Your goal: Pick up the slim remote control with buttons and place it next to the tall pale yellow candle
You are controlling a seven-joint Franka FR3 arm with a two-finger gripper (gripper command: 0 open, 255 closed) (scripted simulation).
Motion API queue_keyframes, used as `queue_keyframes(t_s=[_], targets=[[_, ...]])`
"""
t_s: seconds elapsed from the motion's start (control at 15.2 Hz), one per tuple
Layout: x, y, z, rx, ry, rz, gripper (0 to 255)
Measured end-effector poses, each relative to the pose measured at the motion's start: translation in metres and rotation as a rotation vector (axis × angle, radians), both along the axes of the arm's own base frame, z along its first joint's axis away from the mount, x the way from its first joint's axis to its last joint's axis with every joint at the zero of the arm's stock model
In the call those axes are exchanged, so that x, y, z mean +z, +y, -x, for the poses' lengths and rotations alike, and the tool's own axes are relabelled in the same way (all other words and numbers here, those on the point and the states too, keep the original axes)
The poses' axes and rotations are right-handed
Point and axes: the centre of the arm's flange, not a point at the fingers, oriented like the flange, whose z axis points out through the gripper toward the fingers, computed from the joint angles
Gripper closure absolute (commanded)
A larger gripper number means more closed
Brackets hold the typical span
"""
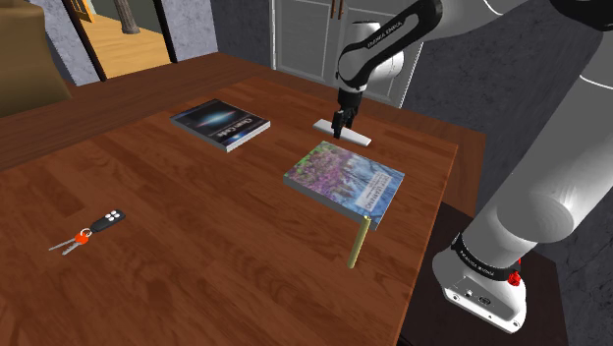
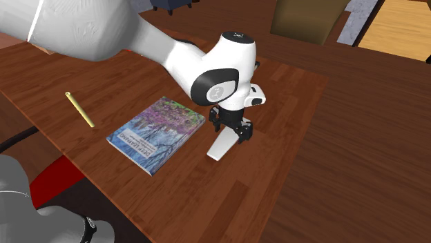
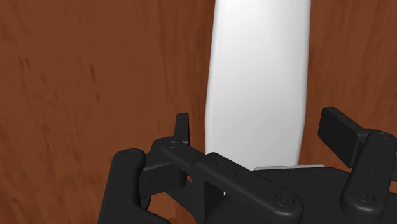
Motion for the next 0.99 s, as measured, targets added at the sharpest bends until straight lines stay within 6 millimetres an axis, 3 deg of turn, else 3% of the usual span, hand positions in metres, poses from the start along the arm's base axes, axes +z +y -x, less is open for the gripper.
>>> queue_keyframes(t_s=[0.33,0.4,0.99], targets=[[-0.0017,0.0,0.0002,0.0,-0.001,0.0,0],[-0.0017,0.0,0.0002,0.0,-0.001,0.0,255],[-0.0016,-0.0001,0.0002,0.0,-0.001,0.0,255]])
